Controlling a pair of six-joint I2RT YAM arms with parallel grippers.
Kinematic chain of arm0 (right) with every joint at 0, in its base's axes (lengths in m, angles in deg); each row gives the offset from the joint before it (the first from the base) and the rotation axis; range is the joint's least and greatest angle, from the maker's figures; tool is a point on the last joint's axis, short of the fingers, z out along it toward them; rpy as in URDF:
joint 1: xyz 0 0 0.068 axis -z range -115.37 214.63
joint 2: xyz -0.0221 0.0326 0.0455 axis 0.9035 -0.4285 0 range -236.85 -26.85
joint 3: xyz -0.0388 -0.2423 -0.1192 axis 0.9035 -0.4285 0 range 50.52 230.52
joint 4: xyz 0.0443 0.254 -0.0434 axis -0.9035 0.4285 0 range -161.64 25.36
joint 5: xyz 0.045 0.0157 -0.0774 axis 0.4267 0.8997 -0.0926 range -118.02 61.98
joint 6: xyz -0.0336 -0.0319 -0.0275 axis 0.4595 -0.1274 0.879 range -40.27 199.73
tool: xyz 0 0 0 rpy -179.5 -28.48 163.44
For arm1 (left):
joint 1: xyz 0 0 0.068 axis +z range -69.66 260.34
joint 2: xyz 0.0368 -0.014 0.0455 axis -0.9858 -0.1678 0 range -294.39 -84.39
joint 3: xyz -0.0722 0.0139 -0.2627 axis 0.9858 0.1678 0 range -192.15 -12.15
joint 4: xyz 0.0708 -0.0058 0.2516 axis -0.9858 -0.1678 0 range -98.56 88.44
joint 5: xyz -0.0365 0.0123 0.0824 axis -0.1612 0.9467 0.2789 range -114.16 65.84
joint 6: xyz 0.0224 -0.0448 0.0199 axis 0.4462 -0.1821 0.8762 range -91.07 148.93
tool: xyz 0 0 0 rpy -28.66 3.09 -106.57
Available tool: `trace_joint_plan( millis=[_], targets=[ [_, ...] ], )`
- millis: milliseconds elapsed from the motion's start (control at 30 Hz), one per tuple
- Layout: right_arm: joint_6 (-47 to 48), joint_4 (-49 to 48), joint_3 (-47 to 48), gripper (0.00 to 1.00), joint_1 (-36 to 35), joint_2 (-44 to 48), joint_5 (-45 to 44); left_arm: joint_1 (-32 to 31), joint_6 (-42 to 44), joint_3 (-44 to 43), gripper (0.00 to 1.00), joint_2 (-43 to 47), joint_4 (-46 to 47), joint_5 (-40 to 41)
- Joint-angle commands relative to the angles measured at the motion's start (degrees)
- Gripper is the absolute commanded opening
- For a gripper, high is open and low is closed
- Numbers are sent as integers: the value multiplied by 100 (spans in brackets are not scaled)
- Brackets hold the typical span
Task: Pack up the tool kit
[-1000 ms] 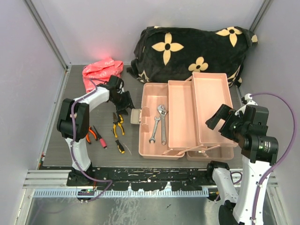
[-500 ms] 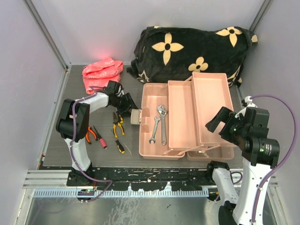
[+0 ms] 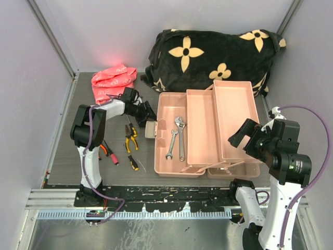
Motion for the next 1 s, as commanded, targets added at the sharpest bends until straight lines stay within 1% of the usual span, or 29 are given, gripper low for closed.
trace_joint_plan(
  millis=[0, 167, 267, 367, 433, 700, 967],
  targets=[
    [31, -130, 289, 100, -12, -170, 59, 2, 288, -430, 55, -199, -409, -335],
    [58, -99, 357, 100, -17, -263, 74, 3, 823, -694, 50, -382, -1147, -249],
    [51, -107, 314, 100, -12, -275, 106, -6, 1231, -978, 47, -576, -1721, -46],
    [42, -133, 250, 100, -9, -262, 123, -26, 1672, -1414, 47, -810, -2378, 241],
    [41, -150, 198, 100, -11, -231, 129, -67, 1848, -1652, 47, -899, -2641, 418],
    [25, -161, -71, 100, -16, -34, 131, -357, 1965, -2028, 50, -1131, -2721, 541],
    [32, -134, -102, 100, -16, -3, 118, -581, 2127, -2182, 51, -1314, -2972, 1039]
  ],
)
